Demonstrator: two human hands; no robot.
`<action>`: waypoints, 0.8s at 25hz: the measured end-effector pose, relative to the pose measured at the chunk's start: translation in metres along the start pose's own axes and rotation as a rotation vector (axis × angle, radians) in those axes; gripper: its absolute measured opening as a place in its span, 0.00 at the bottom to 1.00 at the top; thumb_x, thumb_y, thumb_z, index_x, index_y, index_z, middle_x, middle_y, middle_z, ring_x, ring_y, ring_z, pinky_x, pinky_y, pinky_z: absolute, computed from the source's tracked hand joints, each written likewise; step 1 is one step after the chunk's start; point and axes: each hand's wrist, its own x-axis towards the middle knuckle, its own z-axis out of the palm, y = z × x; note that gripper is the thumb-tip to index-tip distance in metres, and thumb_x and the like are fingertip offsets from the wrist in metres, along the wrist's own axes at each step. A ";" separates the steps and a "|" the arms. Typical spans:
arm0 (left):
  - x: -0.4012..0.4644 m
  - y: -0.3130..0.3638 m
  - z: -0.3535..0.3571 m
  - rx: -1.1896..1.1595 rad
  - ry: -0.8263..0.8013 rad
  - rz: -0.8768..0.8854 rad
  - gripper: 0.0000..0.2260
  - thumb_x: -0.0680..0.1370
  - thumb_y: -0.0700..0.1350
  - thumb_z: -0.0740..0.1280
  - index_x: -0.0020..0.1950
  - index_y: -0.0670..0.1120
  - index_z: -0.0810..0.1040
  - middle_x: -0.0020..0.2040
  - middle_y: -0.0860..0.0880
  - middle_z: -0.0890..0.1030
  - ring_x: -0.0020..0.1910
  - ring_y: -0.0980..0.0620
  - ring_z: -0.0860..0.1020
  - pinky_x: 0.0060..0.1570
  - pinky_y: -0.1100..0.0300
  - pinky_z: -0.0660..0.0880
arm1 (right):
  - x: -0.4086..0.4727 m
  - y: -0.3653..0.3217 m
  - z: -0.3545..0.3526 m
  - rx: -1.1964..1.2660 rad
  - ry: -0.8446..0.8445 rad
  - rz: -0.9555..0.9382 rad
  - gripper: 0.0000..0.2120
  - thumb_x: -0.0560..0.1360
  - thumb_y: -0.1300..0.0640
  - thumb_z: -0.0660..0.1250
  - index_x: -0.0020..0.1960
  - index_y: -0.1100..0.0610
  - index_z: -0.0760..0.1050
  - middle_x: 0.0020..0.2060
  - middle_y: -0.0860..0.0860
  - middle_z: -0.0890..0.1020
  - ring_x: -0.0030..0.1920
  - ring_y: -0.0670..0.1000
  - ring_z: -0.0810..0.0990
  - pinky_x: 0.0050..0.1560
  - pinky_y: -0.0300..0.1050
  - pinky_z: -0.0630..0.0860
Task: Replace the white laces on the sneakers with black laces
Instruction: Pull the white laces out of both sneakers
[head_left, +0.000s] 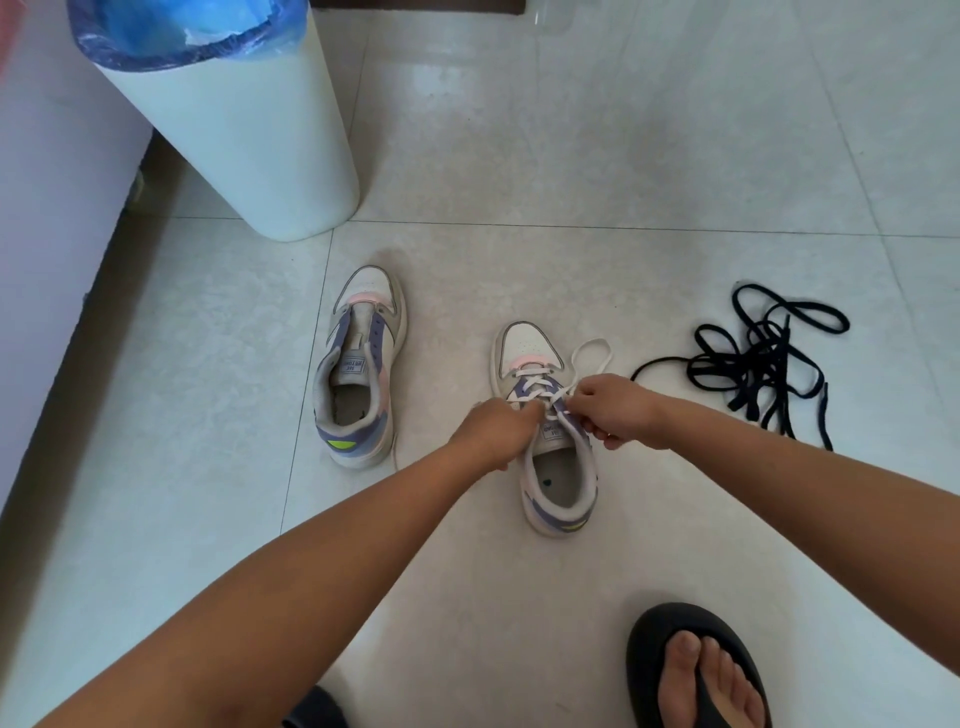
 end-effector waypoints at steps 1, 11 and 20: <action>0.003 0.001 0.001 0.094 0.042 0.049 0.18 0.78 0.56 0.57 0.34 0.44 0.70 0.33 0.44 0.74 0.31 0.46 0.73 0.32 0.61 0.69 | 0.003 0.001 -0.003 -0.234 0.076 -0.061 0.12 0.80 0.58 0.56 0.37 0.57 0.66 0.35 0.56 0.73 0.33 0.53 0.71 0.31 0.41 0.64; 0.000 -0.003 -0.002 0.042 0.090 0.180 0.13 0.76 0.51 0.64 0.35 0.47 0.68 0.31 0.50 0.71 0.32 0.51 0.71 0.33 0.59 0.66 | -0.015 0.003 -0.018 -0.316 0.128 -0.112 0.14 0.76 0.46 0.62 0.54 0.55 0.65 0.43 0.52 0.77 0.41 0.52 0.75 0.40 0.44 0.70; 0.000 -0.004 0.003 0.387 0.169 0.277 0.24 0.74 0.46 0.66 0.67 0.42 0.64 0.60 0.43 0.75 0.57 0.44 0.76 0.49 0.55 0.71 | -0.015 -0.010 0.029 -0.735 0.177 -0.214 0.22 0.75 0.56 0.64 0.64 0.60 0.59 0.58 0.58 0.73 0.57 0.59 0.74 0.46 0.48 0.69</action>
